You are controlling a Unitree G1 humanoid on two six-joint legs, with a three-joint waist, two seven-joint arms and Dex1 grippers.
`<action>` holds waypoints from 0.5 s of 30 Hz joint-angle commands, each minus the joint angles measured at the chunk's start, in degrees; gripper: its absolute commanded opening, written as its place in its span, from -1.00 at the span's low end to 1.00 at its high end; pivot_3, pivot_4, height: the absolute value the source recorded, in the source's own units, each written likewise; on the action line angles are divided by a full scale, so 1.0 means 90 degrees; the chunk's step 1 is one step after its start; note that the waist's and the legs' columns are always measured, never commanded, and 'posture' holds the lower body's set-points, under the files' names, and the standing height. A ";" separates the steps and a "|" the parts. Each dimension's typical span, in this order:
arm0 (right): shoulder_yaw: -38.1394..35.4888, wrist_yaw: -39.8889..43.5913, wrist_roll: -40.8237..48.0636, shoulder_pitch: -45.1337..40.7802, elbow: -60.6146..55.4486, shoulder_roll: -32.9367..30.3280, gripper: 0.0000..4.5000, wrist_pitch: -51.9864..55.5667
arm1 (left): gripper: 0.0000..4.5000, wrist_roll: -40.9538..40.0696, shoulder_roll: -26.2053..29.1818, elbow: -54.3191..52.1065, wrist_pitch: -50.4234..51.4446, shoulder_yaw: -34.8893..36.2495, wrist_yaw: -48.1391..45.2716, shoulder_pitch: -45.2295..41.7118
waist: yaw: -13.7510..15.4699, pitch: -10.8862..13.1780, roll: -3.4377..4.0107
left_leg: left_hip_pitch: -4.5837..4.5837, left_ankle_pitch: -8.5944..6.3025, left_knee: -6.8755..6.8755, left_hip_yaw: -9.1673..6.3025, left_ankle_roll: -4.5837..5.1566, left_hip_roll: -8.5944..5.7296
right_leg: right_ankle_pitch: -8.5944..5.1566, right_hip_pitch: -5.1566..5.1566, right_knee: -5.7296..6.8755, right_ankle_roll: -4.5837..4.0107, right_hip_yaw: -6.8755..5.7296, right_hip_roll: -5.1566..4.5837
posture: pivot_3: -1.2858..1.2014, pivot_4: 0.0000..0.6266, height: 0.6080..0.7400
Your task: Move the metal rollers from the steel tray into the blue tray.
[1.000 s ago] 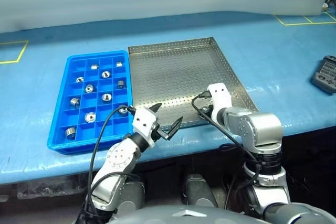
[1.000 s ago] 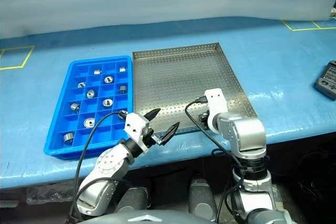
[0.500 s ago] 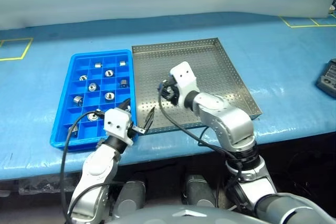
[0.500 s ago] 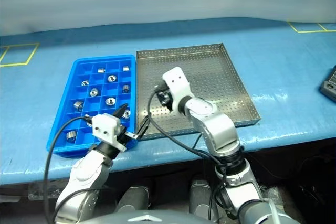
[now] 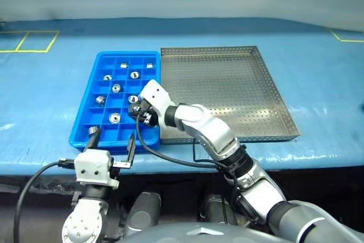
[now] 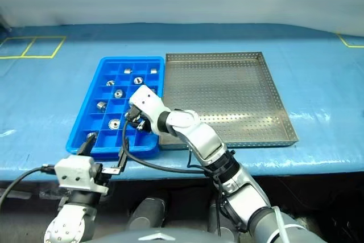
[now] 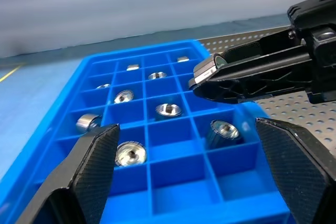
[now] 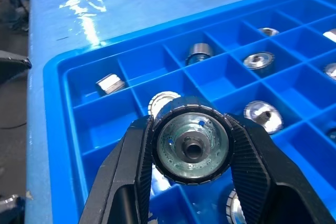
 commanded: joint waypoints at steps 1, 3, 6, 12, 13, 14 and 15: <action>0.0128 0.0255 0.0004 -0.0068 0.0277 0.0144 -0.24 -0.0237 | 1.00 0.0037 -0.0109 -0.0266 -0.0395 0.0011 0.0106 0.0261 | 0.0142 0.0001 -0.0003 | -0.0003 0.0000 0.0000 0.0000 0.0000 0.0000 | 0.0000 -0.0005 0.0000 0.0000 -0.0001 0.0000 | 0.43 -0.52 1.00; 0.0167 0.0434 0.0068 0.0004 0.0496 0.0178 -0.24 -0.0207 | 1.00 0.0078 -0.0134 -0.0245 -0.0448 0.0004 0.0125 0.0311 | 0.0258 0.0001 -0.0003 | -0.0008 -0.0001 0.0000 0.0004 -0.0002 0.0000 | 0.0000 -0.0013 0.0001 0.0000 0.0000 0.0000 | 0.43 -0.52 1.00; 0.0257 0.0475 -0.0048 0.0131 0.0768 0.0144 0.08 -0.0265 | 1.00 0.0091 -0.0137 -0.0226 -0.0462 -0.0024 0.0135 0.0287 | 0.0436 0.0001 -0.0004 | -0.0035 -0.0001 0.0002 0.0006 -0.0002 0.0001 | 0.0000 -0.0040 0.0003 0.0000 -0.0001 0.0002 | 0.43 -0.52 1.00; -0.0075 0.0367 -0.0027 0.0310 0.0175 -0.0016 0.91 -0.0039 | 1.00 -0.0046 0.0007 -0.0151 -0.0317 -0.0061 -0.0075 0.0007 | 0.0616 -0.0001 -0.0006 | -0.0056 -0.0003 0.0005 0.0014 -0.0005 0.0001 | 0.0001 -0.0065 0.0003 0.0001 0.0001 0.0003 | 0.39 -0.52 1.00; -0.0234 0.0339 0.0058 0.0348 -0.0076 -0.0035 0.99 0.0044 | 1.00 -0.0097 0.0056 -0.0133 -0.0254 -0.0047 -0.0139 -0.0125 | 0.0638 -0.0001 -0.0007 | -0.0059 -0.0004 0.0006 0.0014 -0.0007 0.0001 | 0.0001 -0.0067 0.0003 0.0001 0.0000 0.0003 | 0.37 -0.52 1.00; -0.0337 0.0324 0.0110 0.0374 -0.0237 -0.0042 0.99 0.0107 | 1.00 -0.0128 0.0081 -0.0123 -0.0212 -0.0031 -0.0178 -0.0213 | 0.0645 -0.0001 -0.0007 | -0.0061 -0.0005 0.0009 0.0015 -0.0008 0.0001 | 0.0001 -0.0067 0.0001 0.0001 0.0000 0.0003 | 0.37 -0.52 1.00; -0.0399 0.0312 0.0141 0.0396 -0.0342 -0.0040 0.99 0.0165 | 1.00 -0.0152 0.0098 -0.0116 -0.0188 -0.0017 -0.0205 -0.0261 | 0.0648 -0.0001 -0.0007 | -0.0063 -0.0005 0.0010 0.0015 -0.0009 0.0001 | 0.0001 -0.0068 0.0001 0.0001 0.0001 0.0003 | 0.35 -0.52 1.00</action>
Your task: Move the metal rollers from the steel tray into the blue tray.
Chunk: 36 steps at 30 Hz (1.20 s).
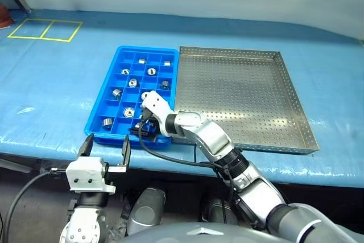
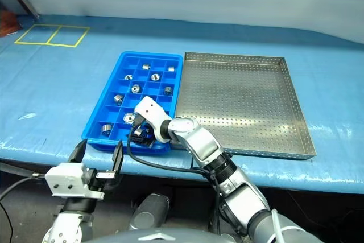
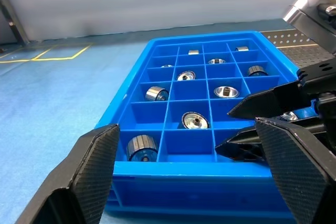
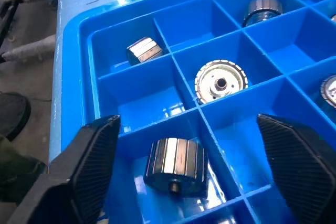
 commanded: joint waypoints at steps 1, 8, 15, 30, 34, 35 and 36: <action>-0.0367 -0.0022 0.0324 0.0071 -0.0833 0.0037 0.99 0.0203 | 1.00 -0.0157 0.0126 -0.0111 0.0115 0.0028 -0.0181 -0.0270 | -0.0017 0.0000 0.0001 | -0.0001 0.0000 0.0001 0.0000 0.0000 0.0000 | 0.0000 -0.0001 0.0000 0.0000 0.0000 0.0001 | 0.33 -0.52 1.00; -0.1314 -0.0762 0.0278 0.0661 -0.2254 -0.0368 0.99 -0.0049 | 1.00 -0.0530 0.0643 0.0302 0.0724 0.0219 -0.0772 -0.1750 | -0.0216 -0.0005 0.0004 | 0.0001 0.0000 0.0032 0.0001 -0.0002 0.0007 | 0.0004 0.0012 0.0009 0.0006 -0.0002 0.0008 | 0.18 -0.52 1.00; -0.1673 -0.1420 -0.0226 0.1510 -0.2762 -0.0964 0.99 -0.0568 | 1.00 -0.0601 0.0765 0.1293 0.1323 0.0460 -0.0806 -0.3239 | -0.0949 -0.0009 0.0005 | 0.0009 0.0004 0.0042 0.0007 -0.0003 0.0005 | 0.0015 0.0028 0.0013 0.0010 0.0008 0.0008 | 0.06 -0.52 1.00; -0.1924 -0.2465 -0.0543 0.3023 -0.3455 -0.0669 0.99 -0.0739 | 1.00 -0.0299 0.0083 0.2473 0.1600 0.0434 -0.0039 -0.4228 | -0.1801 -0.0009 0.0004 | 0.0102 -0.0001 0.0046 0.0014 0.0008 0.0009 | 0.0019 0.0113 0.0013 0.0012 0.0023 0.0007 | -0.02 -0.52 1.00; -0.2033 -0.2593 -0.0553 0.2998 -0.3274 -0.0522 0.99 -0.0871 | 1.00 -0.0193 0.0002 0.2442 0.1633 0.0454 0.0117 -0.4149 | -0.1808 -0.0009 0.0004 | 0.0101 -0.0001 0.0048 0.0015 0.0008 0.0008 | 0.0020 0.0114 0.0011 0.0015 0.0025 0.0007 | -0.01 -0.52 1.00; -0.2009 -0.2621 -0.0606 0.2978 -0.3212 -0.0530 0.99 -0.0927 | 1.00 -0.0189 -0.0002 0.2415 0.1632 0.0456 0.0126 -0.4119 | -0.1805 -0.0009 0.0004 | 0.0101 -0.0001 0.0048 0.0014 0.0008 0.0008 | 0.0020 0.0114 0.0011 0.0015 0.0025 0.0007 | 0.00 -0.52 1.00; -0.1981 -0.2627 -0.0641 0.2945 -0.3136 -0.0534 0.99 -0.1003 | 1.00 -0.0168 0.0010 0.2378 0.1634 0.0453 0.0140 -0.4084 | -0.1803 -0.0009 0.0004 | 0.0101 -0.0001 0.0048 0.0014 0.0008 0.0008 | 0.0020 0.0114 0.0012 0.0015 0.0025 0.0007 | 0.00 -0.52 1.00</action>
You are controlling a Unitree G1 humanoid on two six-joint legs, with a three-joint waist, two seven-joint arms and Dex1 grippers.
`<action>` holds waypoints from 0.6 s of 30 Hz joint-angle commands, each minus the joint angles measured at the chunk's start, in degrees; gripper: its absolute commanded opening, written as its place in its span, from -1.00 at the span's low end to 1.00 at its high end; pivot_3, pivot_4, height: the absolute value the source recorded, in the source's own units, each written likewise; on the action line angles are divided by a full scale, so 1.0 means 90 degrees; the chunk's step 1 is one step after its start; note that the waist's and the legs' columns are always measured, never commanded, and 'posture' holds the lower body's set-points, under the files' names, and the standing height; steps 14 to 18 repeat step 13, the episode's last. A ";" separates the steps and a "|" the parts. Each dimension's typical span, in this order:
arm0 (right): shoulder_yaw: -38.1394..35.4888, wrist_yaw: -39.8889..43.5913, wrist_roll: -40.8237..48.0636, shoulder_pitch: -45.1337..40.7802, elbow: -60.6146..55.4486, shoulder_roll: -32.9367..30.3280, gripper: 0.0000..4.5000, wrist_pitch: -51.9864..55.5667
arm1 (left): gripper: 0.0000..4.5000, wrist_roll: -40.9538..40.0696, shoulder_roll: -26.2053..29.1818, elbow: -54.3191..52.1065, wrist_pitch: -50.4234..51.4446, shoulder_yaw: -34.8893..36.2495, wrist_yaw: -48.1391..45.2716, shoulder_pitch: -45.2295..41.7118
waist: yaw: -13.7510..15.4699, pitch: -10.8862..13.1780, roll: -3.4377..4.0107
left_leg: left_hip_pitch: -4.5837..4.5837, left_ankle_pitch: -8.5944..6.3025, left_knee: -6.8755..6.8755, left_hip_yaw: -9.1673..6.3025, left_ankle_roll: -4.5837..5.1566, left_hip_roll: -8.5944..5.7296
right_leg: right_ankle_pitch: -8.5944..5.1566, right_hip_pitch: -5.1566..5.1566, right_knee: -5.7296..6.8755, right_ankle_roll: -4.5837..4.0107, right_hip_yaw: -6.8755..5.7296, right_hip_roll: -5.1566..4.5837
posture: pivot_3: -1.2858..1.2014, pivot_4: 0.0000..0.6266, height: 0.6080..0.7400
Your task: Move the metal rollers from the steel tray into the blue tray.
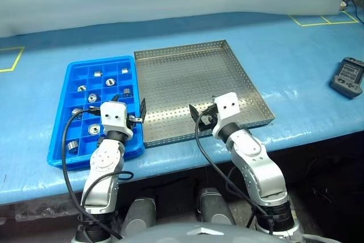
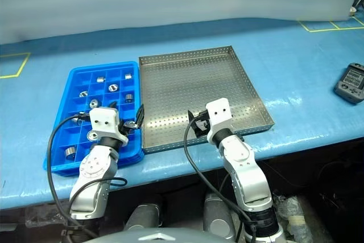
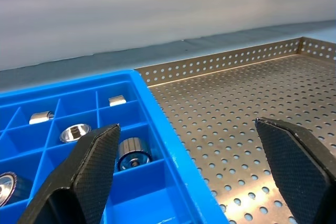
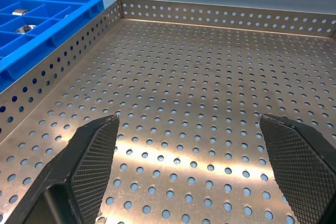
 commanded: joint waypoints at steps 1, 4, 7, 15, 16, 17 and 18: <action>-0.0036 -0.0081 -0.0043 -0.0130 0.0073 0.0061 0.99 -0.0333 | 1.00 0.0076 -0.0006 -0.0236 -0.0025 0.0056 0.0070 0.0052 | 0.0003 0.0000 0.0000 | 0.0000 0.0000 0.0000 0.0000 0.0000 0.0000 | 0.0000 0.0000 0.0000 0.0000 0.0000 0.0000 | 0.01 -0.52 1.00; 0.0028 -0.0094 -0.0071 -0.0221 0.0230 0.0101 0.99 -0.0421 | 1.00 0.0095 -0.0008 -0.0297 -0.0011 0.0107 0.0146 0.0100 | 0.0002 0.0000 0.0000 | 0.0001 0.0000 0.0000 0.0000 0.0000 0.0000 | 0.0000 0.0000 0.0000 0.0000 0.0000 0.0000 | 0.02 -0.52 1.00; 0.0122 -0.0058 -0.0104 -0.0289 0.0344 0.0120 0.99 -0.0468 | 1.00 0.0084 -0.0003 -0.0359 -0.0011 0.0136 0.0185 0.0159 | 0.0012 0.0000 0.0000 | 0.0000 0.0000 -0.0001 0.0000 0.0000 0.0000 | 0.0000 -0.0001 0.0000 0.0000 0.0000 0.0000 | 0.03 -0.52 1.00; 0.0285 0.0011 -0.0184 -0.0338 0.0525 0.0094 0.99 -0.0519 | 1.00 0.0016 -0.0077 -0.0502 0.0024 0.0146 0.0195 0.0369 | 0.0063 0.0000 0.0000 | -0.0001 0.0000 -0.0001 -0.0001 0.0000 0.0000 | 0.0000 -0.0001 0.0000 -0.0001 0.0000 0.0000 | 0.06 -0.52 1.00; 0.0285 0.0011 -0.0184 -0.0338 0.0525 0.0094 0.99 -0.0519 | 1.00 0.0016 -0.0077 -0.0502 0.0024 0.0146 0.0195 0.0369 | 0.0063 0.0000 0.0000 | -0.0001 0.0000 -0.0001 -0.0001 0.0000 0.0000 | 0.0000 -0.0001 0.0000 -0.0001 0.0000 0.0000 | 0.06 -0.52 1.00; 0.0285 0.0011 -0.0184 -0.0338 0.0525 0.0094 0.99 -0.0519 | 1.00 0.0016 -0.0077 -0.0502 0.0024 0.0146 0.0195 0.0369 | 0.0063 0.0000 0.0000 | -0.0001 0.0000 -0.0001 -0.0001 0.0000 0.0000 | 0.0000 -0.0001 0.0000 -0.0001 0.0000 0.0000 | 0.06 -0.52 1.00; 0.0285 0.0011 -0.0184 -0.0338 0.0525 0.0094 0.99 -0.0519 | 1.00 0.0016 -0.0077 -0.0502 0.0024 0.0146 0.0195 0.0369 | 0.0063 0.0000 0.0000 | -0.0001 0.0000 -0.0001 -0.0001 0.0000 0.0000 | 0.0000 -0.0001 0.0000 -0.0001 0.0000 0.0000 | 0.06 -0.52 1.00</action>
